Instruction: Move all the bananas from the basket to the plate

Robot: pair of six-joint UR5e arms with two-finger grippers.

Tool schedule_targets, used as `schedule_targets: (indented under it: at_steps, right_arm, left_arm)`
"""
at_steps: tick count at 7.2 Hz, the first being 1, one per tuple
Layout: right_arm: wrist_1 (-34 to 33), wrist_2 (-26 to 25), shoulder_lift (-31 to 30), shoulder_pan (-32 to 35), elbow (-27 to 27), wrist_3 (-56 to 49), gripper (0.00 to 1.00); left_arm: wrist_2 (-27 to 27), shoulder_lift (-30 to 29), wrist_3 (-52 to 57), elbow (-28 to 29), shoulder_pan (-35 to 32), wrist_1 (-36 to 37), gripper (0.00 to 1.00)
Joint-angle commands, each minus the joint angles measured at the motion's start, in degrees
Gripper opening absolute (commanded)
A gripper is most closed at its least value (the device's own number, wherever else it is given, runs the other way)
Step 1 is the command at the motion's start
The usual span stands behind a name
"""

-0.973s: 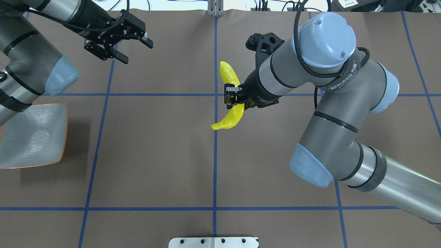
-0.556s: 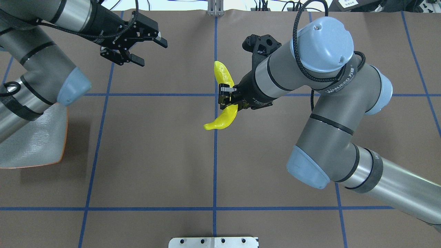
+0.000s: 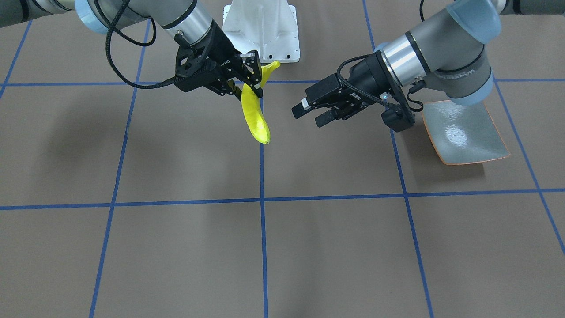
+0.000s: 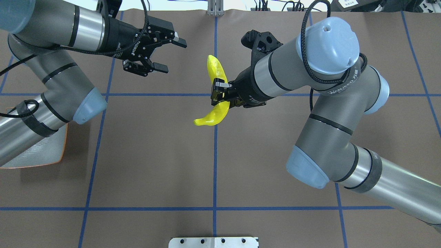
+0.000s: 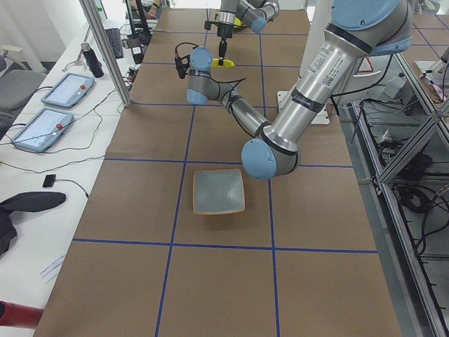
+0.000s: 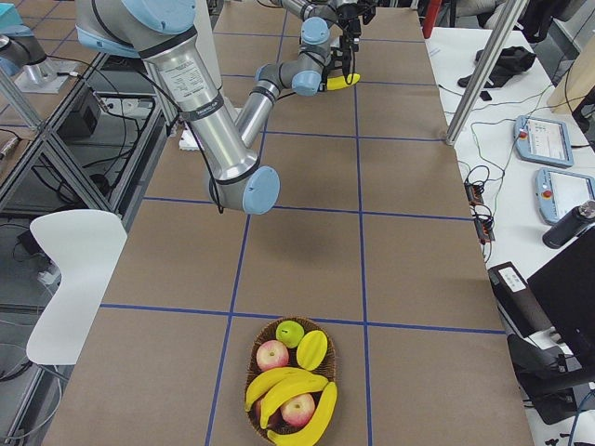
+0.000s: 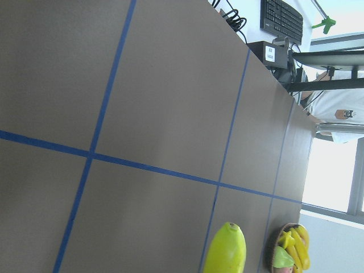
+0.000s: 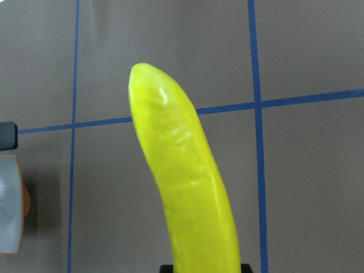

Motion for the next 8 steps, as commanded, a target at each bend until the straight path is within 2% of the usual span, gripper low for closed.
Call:
schedule_targets:
  at_steps: [1, 3, 5, 8]
  right_arm:
    - [4.11, -0.01, 0.32, 0.0, -0.97, 2.24, 0.0]
    - [3.95, 0.69, 0.76, -0.09, -1.15, 2.33, 0.0]
    - [3.51, 3.66, 1.38, -0.09, -1.24, 1.98, 0.0]
    - [3.33, 5.26, 1.47, -0.09, -1.5, 1.71, 0.0]
  left_arm:
    - [2.27, -0.1, -1.51, 0.01, 2.0, -2.3, 1.0]
    - [7.69, -0.98, -1.07, 0.09, 5.41, -2.31, 0.99]
    - [7.9, -0.89, 0.5, 0.36, 5.96, -2.3, 0.99]
    - [7.98, -0.98, 4.12, 0.88, 6.92, -2.3, 0.97]
